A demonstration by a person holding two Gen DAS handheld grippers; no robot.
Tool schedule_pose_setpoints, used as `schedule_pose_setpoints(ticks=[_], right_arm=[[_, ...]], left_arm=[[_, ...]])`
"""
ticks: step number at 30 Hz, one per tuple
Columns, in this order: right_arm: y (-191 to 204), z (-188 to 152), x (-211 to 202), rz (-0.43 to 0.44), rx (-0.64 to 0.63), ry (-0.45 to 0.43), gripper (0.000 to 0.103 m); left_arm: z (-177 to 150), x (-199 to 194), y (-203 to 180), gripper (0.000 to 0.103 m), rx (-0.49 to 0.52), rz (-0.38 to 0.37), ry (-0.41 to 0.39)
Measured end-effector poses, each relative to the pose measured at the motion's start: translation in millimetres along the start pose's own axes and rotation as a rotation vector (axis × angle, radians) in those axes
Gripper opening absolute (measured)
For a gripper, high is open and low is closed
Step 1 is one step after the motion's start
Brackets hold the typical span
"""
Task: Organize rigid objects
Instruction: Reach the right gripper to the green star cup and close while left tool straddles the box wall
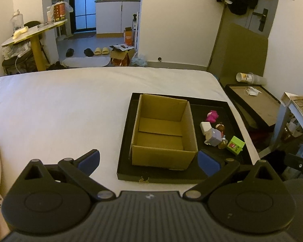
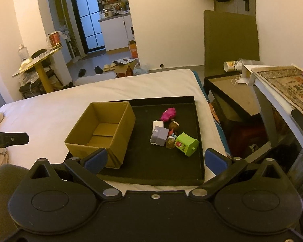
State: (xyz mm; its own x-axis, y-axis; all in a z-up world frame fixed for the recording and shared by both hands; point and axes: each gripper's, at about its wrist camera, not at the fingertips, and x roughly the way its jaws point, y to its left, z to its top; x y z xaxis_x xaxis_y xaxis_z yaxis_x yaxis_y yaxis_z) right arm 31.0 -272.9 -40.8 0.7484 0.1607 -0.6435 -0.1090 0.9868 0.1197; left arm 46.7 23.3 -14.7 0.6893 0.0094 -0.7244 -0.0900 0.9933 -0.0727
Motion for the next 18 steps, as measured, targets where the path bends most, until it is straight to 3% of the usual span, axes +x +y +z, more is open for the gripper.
schedule_pose_setpoints(ticks=[18], right_arm=[[-21,15,38,-0.069,0.041,0.036,0.098]], left_arm=[[24,48,19,0.101,-0.064,0.042,0.076]])
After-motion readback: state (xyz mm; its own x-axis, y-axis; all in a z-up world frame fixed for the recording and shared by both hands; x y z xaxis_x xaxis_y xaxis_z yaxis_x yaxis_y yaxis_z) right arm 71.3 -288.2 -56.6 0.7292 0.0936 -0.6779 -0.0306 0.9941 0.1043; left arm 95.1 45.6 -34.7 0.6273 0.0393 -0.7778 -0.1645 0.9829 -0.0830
